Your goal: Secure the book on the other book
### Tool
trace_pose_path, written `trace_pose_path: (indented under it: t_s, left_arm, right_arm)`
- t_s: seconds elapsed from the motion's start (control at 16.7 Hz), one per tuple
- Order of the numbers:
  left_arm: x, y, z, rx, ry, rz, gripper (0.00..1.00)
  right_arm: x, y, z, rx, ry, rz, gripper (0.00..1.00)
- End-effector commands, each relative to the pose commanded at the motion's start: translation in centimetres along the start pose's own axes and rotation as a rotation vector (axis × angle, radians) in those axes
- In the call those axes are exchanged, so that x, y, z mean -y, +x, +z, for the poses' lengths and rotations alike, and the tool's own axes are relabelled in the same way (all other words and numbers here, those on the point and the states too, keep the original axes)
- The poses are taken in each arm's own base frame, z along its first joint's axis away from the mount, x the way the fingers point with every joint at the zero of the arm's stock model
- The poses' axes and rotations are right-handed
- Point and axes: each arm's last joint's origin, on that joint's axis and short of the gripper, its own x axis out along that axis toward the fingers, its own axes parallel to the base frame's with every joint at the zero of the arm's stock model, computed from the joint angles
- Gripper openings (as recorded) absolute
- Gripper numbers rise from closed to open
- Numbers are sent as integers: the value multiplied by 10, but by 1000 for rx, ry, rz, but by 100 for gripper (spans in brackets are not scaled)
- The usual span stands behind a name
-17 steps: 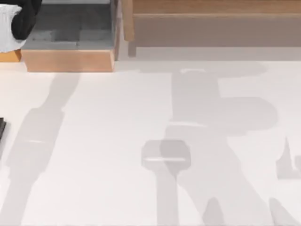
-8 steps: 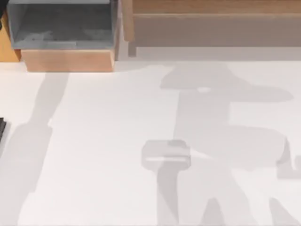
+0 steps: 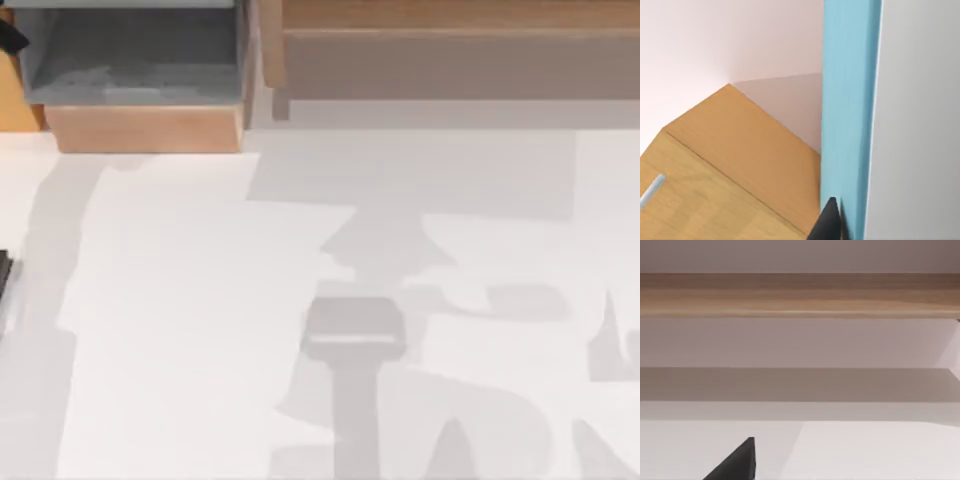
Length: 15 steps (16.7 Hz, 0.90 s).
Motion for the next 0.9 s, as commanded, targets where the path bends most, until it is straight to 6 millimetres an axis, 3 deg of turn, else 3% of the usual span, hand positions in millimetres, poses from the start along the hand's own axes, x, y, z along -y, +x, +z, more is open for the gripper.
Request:
trace_pose_path:
  t_s: [0.3, 0.54, 0.72, 0.9]
  left_arm:
    - [9, -56, -79, -163, 372, -169, 0]
    - [27, -113, -141, -275, 577, -368, 0]
    - [42, -155, -169, -318, 622, -482, 0]
    - [55, -181, -178, -331, 630, -541, 0]
  right_arm:
    - [0, 0, 0, 0, 0, 0, 100]
    - [0, 0, 0, 0, 0, 0, 100]
    - [0, 0, 0, 0, 0, 0, 100]
    - [0, 0, 0, 0, 0, 0, 100]
